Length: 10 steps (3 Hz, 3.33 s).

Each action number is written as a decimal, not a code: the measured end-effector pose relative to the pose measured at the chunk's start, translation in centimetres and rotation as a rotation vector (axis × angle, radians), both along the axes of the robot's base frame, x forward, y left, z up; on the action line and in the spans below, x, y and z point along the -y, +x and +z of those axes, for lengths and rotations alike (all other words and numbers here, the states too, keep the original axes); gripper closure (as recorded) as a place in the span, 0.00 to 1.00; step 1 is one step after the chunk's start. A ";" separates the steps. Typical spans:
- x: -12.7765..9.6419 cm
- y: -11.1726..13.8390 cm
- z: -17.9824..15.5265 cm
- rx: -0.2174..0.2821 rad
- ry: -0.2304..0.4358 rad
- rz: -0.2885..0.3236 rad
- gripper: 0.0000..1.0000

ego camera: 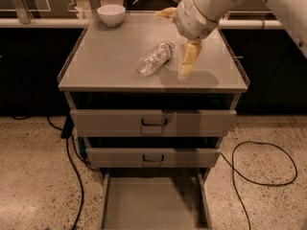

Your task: Place water bottle into bottom drawer

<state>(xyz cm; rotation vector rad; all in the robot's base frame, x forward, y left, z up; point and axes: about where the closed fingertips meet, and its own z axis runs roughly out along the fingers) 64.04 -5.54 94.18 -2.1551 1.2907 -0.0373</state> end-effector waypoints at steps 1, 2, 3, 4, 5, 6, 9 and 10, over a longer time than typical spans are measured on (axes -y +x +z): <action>-2.9 1.2 -0.3 0.002 0.009 0.076 0.00; -5.2 2.0 -1.0 -0.003 0.002 0.139 0.00; -6.2 2.7 -2.3 -0.014 -0.010 0.192 0.00; -6.2 2.7 -2.3 -0.013 -0.010 0.193 0.00; -5.9 3.3 -2.9 -0.005 -0.025 0.243 0.00; -5.2 4.7 -3.8 0.001 -0.087 0.252 0.00; -4.1 12.1 -6.9 0.021 -0.172 0.285 0.00; -4.3 13.3 -8.8 -0.012 -0.191 0.309 0.00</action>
Offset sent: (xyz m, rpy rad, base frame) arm 0.0303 0.0744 -0.0147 -0.0083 0.0038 0.2108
